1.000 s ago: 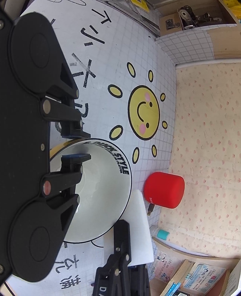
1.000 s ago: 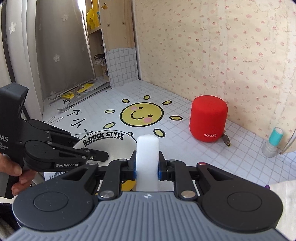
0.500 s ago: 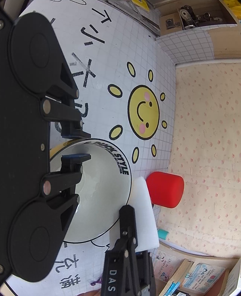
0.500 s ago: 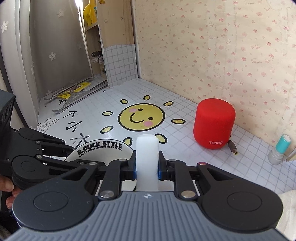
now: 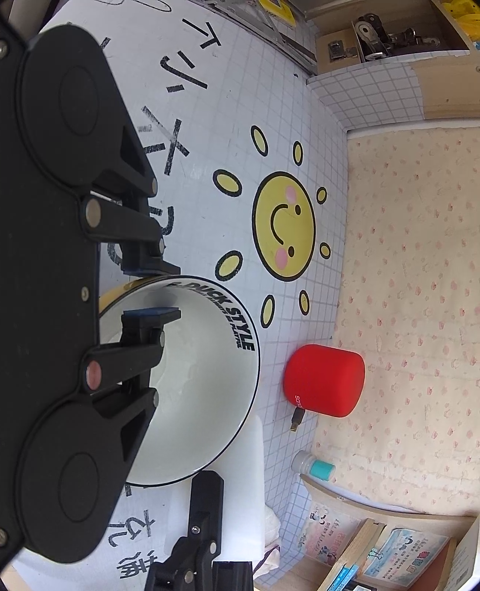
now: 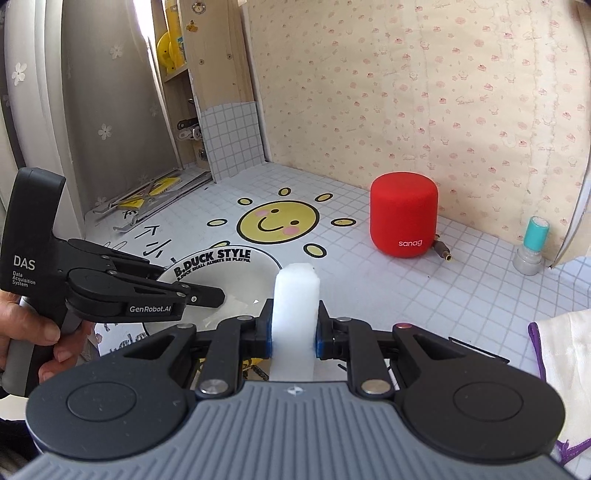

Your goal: Clean bowl

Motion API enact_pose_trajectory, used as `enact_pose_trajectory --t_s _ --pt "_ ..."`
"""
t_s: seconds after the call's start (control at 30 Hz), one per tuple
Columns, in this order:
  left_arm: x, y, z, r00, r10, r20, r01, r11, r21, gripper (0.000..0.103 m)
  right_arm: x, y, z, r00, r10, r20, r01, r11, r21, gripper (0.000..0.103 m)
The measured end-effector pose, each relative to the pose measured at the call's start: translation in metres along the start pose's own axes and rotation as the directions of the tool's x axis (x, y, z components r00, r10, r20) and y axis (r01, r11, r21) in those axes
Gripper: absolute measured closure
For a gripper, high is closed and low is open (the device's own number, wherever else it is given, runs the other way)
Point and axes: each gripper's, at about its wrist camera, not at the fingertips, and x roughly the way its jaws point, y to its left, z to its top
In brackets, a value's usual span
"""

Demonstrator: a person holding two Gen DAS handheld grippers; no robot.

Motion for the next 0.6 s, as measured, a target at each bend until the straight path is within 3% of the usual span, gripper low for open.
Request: enact_pose_trajectory --t_s 0.13,0.2,0.27,0.37,0.43,0.5,0.6 --pt "-0.005 0.006 0.006 1.000 -0.025 0.013 0.024 0.998 0.052 0.080 0.002 -0.003 0.000 1.000 0.000 -0.006 0.000 1.000 0.006 0.082" --pt "-0.010 0.010 0.011 0.999 -0.024 0.034 0.021 0.997 0.073 0.058 0.002 -0.002 0.001 1.000 0.003 -0.005 -0.003 1.000 0.002 0.082" --pt "-0.015 0.015 0.018 0.998 -0.030 0.053 0.025 0.995 0.101 0.051 0.002 -0.003 0.001 1.000 0.004 -0.005 -0.004 1.000 -0.001 0.082" --pt "-0.010 0.019 0.029 0.995 -0.097 0.031 0.092 0.987 0.130 0.052 0.003 -0.003 0.001 1.000 0.004 -0.007 -0.004 1.000 0.000 0.082" --pt "-0.003 0.019 0.034 0.989 -0.145 0.004 0.142 0.977 0.156 0.059 0.005 -0.003 0.001 1.000 0.000 -0.009 0.000 1.000 -0.001 0.082" --pt "0.006 0.015 0.035 0.989 -0.145 -0.032 0.148 0.969 0.198 0.070 0.005 -0.002 0.002 1.000 -0.002 -0.010 0.002 1.000 -0.001 0.082" --pt "0.014 0.011 0.034 0.984 -0.164 -0.065 0.175 0.955 0.242 0.074 0.005 -0.002 0.003 1.000 -0.004 -0.011 0.004 1.000 -0.004 0.082"
